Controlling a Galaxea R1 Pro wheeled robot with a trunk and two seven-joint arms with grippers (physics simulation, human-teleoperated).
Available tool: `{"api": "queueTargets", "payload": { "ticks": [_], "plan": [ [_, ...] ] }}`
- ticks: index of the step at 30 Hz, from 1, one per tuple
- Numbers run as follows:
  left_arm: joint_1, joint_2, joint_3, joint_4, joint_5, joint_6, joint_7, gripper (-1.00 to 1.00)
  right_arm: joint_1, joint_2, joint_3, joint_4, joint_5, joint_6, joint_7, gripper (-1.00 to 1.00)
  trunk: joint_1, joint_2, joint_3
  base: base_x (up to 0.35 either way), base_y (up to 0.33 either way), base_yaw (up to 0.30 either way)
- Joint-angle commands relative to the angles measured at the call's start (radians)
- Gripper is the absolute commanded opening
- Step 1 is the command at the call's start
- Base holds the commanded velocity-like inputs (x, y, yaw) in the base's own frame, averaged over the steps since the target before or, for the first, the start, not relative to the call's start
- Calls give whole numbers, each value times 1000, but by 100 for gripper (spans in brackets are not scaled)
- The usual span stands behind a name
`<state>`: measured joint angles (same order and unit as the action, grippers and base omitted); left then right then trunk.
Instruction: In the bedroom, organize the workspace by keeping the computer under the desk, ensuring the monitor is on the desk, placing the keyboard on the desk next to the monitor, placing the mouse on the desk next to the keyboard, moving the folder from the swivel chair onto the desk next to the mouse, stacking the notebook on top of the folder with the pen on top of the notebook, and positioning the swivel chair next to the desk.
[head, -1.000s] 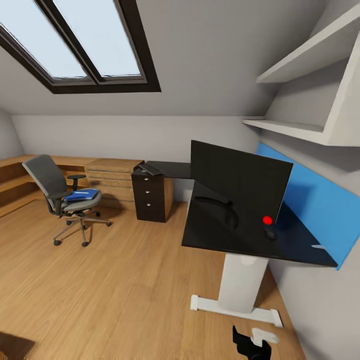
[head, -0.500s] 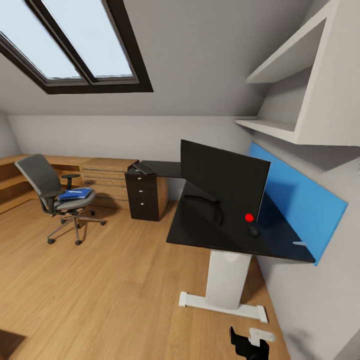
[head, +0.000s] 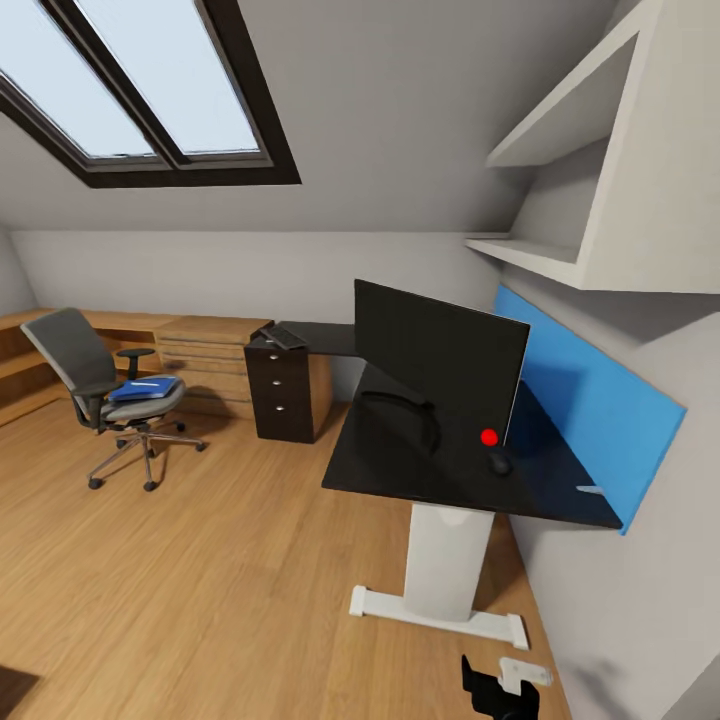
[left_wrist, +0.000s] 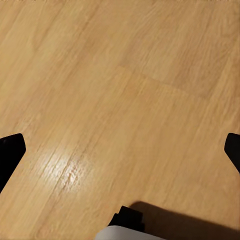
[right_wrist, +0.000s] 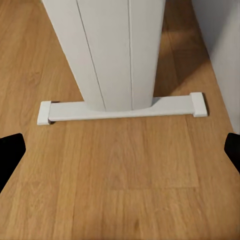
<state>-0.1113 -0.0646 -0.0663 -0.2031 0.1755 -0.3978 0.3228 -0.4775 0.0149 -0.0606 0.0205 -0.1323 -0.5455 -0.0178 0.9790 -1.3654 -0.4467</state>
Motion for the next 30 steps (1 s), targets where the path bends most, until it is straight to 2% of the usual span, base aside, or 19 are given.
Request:
{"api": "queueTargets", "payload": {
  "ticks": [1, 4, 6, 8, 11, 15, 19, 20, 22, 23, 24, 25, 26, 27, 30],
  "plan": [
    [-1, 0, -7, 1, 9, -4, 4, 100, -1, 0, -5, 1, -1, -7, 1, 100, 0, -1, -1, 1, -2, 0],
    [-1, 0, -7, 1, 9, -4, 4, 100, -1, -1, -5, 0, -1, -26, 1, 100, 0, -1, -1, 1, -2, 0],
    [-1, 0, -7, 1, 9, -4, 4, 100, -1, -2, -5, 0, -1, -69, 0, 100, 0, -1, -1, 0, 0, 0],
    [-1, 1, -7, 0, 9, -4, 4, 100, -1, -4, -6, -1, -2, -138, -3, 100, 0, -1, -1, 0, 0, 0],
    [-1, 1, -7, 1, 9, -4, 4, 100, -1, -4, -10, -11, -6, -291, -10, 100, 0, -1, -1, 0, 0, 0],
    [-1, 1, -7, 1, 9, -4, 4, 100, -2, 0, -10, -55, -7, -406, -38, 100, 0, -1, -1, 0, 0, 0],
    [-1, 1, -7, 0, 9, -4, 4, 100, -2, -2, -7, -164, -3, -419, -114, 100, 0, -1, -1, 0, 0, 0],
    [-1, 3, -7, 0, 10, -4, 4, 100, -3, -4, -5, -269, -2, -381, -161, 100, 0, -1, -1, 0, 0, 0],
    [-1, 3, -6, 0, 10, -4, 4, 100, -3, -5, -5, -346, -1, -325, -185, 100, 0, -1, -1, 0, 0, 0],
    [-1, 3, -6, 0, 10, -4, 4, 100, -3, -26, -5, -466, 0, -138, -197, 100, 0, -1, -1, 0, 0, 0],
    [-1, 3, -6, 0, 10, -4, 4, 100, -3, -35, -6, -514, 0, -61, -201, 100, 0, -1, -1, 0, 0, 0],
    [-1, 3, -6, 0, 10, -4, 4, 100, -3, -52, -6, -588, 0, 64, -207, 100, 0, -1, -1, 0, 0, 0],
    [-1, 3, -6, 0, 10, -4, 4, 100, -3, -59, -6, -617, 0, 112, -210, 100, 0, -1, -1, 0, 0, 0],
    [-1, 4, -6, 1, 10, -4, 4, 100, -4, -72, -7, -674, 0, 204, -214, 100, 0, -1, -1, 0, 0, 0],
    [-1, 4, -6, 1, 10, -4, 4, 100, -7, -81, -7, -704, 0, 262, -216, 100, 0, -1, -1, 0, 0, 0]
  ]
}}
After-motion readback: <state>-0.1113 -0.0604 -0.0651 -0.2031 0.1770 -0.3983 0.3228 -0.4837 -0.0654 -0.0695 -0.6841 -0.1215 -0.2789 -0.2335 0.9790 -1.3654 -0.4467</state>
